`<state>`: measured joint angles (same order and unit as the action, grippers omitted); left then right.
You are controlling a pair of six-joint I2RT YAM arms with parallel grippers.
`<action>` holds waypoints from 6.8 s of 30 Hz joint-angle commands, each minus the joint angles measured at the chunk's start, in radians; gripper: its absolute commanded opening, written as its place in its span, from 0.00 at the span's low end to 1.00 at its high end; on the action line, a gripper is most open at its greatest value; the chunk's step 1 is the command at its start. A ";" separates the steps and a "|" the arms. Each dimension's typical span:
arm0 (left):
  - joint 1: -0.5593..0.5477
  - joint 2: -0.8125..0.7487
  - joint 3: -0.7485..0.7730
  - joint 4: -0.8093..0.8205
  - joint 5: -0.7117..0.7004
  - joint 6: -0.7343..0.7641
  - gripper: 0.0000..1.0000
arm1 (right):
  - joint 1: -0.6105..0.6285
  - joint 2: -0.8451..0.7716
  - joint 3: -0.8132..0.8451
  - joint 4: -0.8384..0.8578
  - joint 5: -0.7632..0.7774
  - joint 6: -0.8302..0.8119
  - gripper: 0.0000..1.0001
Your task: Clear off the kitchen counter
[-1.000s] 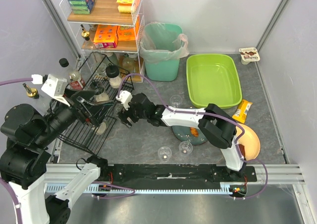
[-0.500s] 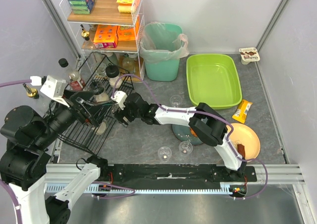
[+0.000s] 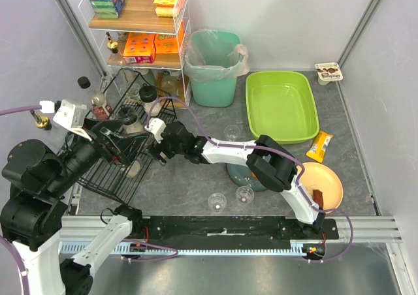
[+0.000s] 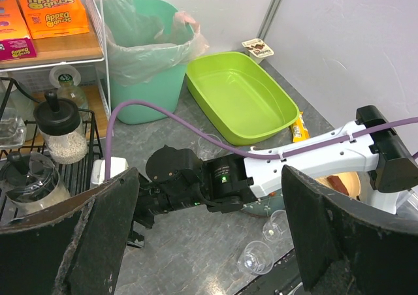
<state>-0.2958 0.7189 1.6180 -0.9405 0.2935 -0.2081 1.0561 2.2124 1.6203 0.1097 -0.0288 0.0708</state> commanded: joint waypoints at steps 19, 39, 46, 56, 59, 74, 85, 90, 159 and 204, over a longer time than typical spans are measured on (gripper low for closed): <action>0.003 0.002 -0.024 0.029 -0.022 0.033 0.95 | -0.010 0.044 -0.051 0.375 0.056 0.001 0.46; 0.004 0.011 -0.049 0.031 -0.036 0.047 0.95 | -0.011 0.164 0.075 0.338 0.125 0.006 0.71; 0.003 0.014 -0.050 0.031 -0.042 0.052 0.95 | -0.011 0.179 0.095 0.334 0.121 0.012 0.84; 0.003 0.007 -0.047 0.031 -0.039 0.052 0.95 | -0.011 0.072 -0.013 0.377 0.090 0.018 0.98; 0.003 0.002 -0.046 0.028 -0.042 0.049 0.95 | -0.011 0.037 -0.043 0.374 0.089 0.009 0.98; 0.003 -0.004 -0.052 0.020 -0.044 0.042 0.95 | -0.011 -0.118 -0.212 0.318 0.063 0.032 0.56; 0.004 0.004 -0.052 0.022 -0.037 0.036 0.95 | -0.013 -0.022 -0.083 0.249 0.082 0.012 0.42; 0.003 0.008 -0.050 0.025 -0.034 0.036 0.95 | -0.016 0.015 -0.039 0.234 0.079 0.007 0.41; -0.534 0.694 -0.759 0.838 -0.300 -0.651 0.88 | -0.093 -1.353 -0.806 -0.742 0.687 0.705 0.96; -0.485 0.697 -0.882 1.152 -0.071 -0.820 0.02 | -0.090 -1.350 -0.847 -0.716 0.580 0.753 0.94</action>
<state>-0.7879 1.5295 0.6758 0.1829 0.1680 -1.0496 0.9665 0.8627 0.7746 -0.6403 0.5533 0.7979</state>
